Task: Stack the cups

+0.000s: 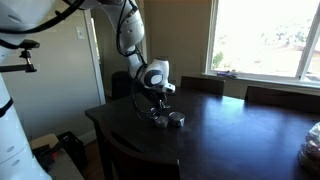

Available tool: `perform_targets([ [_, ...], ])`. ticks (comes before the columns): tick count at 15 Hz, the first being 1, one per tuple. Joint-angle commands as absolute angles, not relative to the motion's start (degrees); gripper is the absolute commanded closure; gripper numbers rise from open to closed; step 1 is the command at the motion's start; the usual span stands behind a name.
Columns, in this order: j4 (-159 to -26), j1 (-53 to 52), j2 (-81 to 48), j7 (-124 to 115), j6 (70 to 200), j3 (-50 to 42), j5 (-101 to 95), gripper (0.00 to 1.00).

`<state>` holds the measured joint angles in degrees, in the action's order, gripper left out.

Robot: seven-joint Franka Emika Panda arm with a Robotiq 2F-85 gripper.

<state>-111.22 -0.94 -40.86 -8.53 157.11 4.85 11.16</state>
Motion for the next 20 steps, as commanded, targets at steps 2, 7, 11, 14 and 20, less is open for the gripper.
perform_targets([
  [2,-112.5,0.9,-39.5,-7.6,156.8,7.6,14.4,0.91],
  [7,-112.0,3.6,-39.8,-4.7,154.5,12.4,18.6,0.92],
  [11,-113.7,6.3,-38.3,-1.1,157.9,15.9,22.5,0.92],
  [14,-114.9,10.3,-37.3,3.1,161.2,19.8,27.0,0.92],
  [20,-115.4,18.3,-35.7,11.3,161.9,27.3,34.6,0.93],
])
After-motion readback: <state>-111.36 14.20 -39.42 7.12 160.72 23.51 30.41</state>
